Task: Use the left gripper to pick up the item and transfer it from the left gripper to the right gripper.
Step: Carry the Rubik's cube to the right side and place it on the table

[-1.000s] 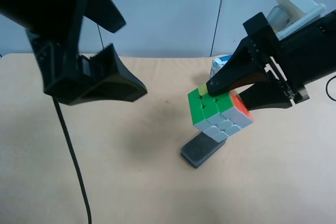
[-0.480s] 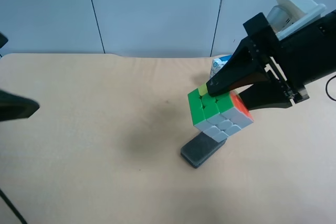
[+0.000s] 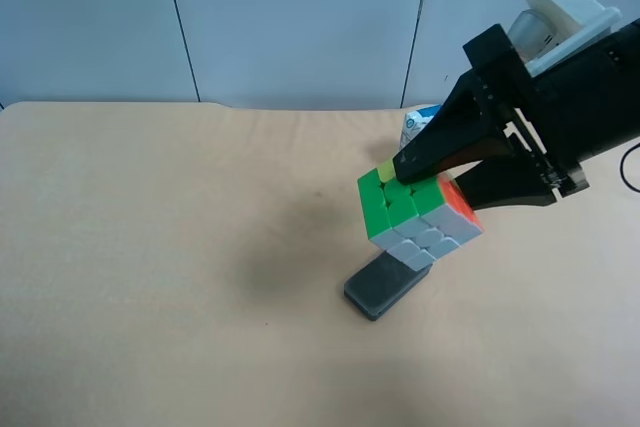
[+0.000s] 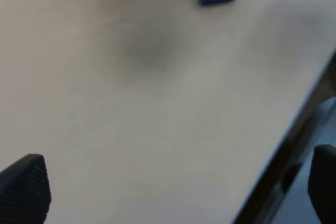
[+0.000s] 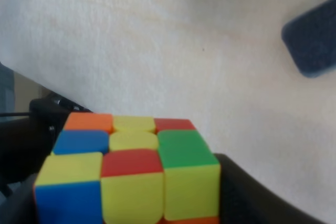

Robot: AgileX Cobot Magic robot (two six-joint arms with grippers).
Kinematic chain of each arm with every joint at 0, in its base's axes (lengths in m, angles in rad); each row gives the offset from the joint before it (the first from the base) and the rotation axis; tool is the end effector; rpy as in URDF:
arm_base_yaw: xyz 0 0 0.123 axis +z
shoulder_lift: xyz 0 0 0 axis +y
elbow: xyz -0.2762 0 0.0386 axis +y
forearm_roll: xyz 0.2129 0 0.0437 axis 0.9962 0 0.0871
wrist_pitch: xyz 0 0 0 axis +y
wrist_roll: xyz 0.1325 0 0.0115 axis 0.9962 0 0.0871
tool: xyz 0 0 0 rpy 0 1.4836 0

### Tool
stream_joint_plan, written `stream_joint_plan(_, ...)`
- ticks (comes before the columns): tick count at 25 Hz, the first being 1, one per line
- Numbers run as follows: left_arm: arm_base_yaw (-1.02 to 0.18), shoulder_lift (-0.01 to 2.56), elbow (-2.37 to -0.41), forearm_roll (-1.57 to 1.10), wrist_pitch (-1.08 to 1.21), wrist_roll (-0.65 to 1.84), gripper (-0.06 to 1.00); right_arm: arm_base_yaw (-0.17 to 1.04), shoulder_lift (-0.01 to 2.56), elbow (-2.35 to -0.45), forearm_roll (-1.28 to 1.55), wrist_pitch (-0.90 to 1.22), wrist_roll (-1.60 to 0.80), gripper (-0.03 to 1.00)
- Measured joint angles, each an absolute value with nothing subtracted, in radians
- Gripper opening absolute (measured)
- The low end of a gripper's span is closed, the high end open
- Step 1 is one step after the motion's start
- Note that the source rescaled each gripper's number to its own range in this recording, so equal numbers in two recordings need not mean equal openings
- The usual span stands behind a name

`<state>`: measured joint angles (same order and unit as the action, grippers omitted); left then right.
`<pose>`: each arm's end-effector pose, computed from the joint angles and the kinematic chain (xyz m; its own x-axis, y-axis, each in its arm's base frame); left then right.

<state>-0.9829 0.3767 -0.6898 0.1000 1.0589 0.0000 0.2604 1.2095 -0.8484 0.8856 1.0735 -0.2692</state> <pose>0.0381 -0.0363 0.2867 -0.2993 0.5372 -0.7886 0.8064 0.5842 0.0919 0.1642 0.1375 0.2723 -0.9664 -0.0632 -0.2493 -0.2257 0.6728 0.7045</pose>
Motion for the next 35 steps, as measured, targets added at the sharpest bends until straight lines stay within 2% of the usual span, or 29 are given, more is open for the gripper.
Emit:
stream_joint_plan(7, -0.983, 0.149, -0.531, 0.041, 1.060, 0.000, 0.99, 0.260, 1.209, -0.848, 0.886, 1.061, -0.269, 0.04)
stream_joint_plan(12, -0.983, 0.016, -0.510, 0.026, 1.058, 0.000, 0.99, 0.260, 1.209, -0.848, 0.886, 1.059, -0.269, 0.04)
stream_joint_plan(25, -0.979, -0.003, -0.510, 0.026, 1.058, 0.000, 0.99, 0.260, 1.209, -0.848, 0.879, 1.058, -0.269, 0.04)
stream_joint_plan(29, -0.892, -0.003, -0.510, 0.026, 1.058, 0.000, 1.00, 0.260, 1.209, -0.848, 0.866, 1.051, -0.269, 0.04)
stream_joint_plan(35, -0.640, -0.003, -0.510, 0.026, 1.058, 0.000, 1.00, 0.260, 1.209, -0.848, 0.785, 1.012, -0.264, 0.04)
